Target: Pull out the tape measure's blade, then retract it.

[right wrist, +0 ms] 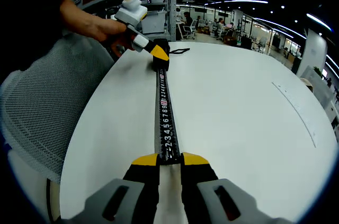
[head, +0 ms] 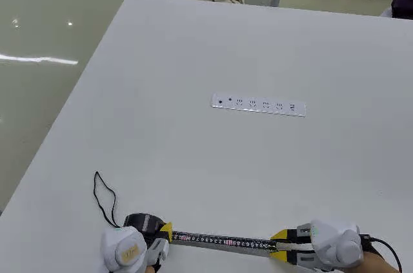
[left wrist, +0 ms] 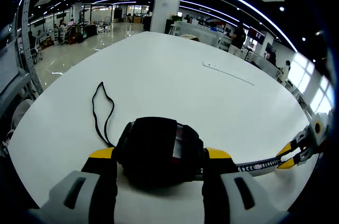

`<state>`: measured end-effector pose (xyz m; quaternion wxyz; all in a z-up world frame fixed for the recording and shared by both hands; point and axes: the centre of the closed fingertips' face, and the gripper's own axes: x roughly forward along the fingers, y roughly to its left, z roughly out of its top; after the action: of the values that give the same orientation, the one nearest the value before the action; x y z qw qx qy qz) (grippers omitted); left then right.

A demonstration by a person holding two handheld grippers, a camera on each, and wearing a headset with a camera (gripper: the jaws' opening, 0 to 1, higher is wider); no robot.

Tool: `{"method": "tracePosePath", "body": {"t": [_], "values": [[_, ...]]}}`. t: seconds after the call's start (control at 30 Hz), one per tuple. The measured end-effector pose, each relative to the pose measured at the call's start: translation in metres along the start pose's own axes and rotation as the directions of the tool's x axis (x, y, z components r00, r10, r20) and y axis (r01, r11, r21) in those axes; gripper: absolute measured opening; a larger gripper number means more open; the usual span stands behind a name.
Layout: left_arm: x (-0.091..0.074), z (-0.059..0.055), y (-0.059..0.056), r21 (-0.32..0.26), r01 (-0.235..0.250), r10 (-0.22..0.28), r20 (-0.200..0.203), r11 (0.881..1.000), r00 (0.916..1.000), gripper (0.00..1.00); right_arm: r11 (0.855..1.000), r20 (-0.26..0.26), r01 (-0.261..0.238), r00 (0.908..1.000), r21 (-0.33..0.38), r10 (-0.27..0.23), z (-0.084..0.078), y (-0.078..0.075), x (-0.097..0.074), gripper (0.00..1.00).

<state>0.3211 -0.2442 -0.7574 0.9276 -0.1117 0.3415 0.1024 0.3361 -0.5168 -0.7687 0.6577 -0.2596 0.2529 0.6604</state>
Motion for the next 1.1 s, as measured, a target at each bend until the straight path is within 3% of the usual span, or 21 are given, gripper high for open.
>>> {"method": "tracePosePath", "body": {"t": [1.1], "values": [[0.0, -0.001, 0.001, 0.003, -0.011, 0.011, -0.016, 1.0, 0.9998, 0.62, 0.998, 0.017, -0.016, 0.9997, -0.053, 0.017, 0.025, 0.002, 0.01, 0.13]]}}
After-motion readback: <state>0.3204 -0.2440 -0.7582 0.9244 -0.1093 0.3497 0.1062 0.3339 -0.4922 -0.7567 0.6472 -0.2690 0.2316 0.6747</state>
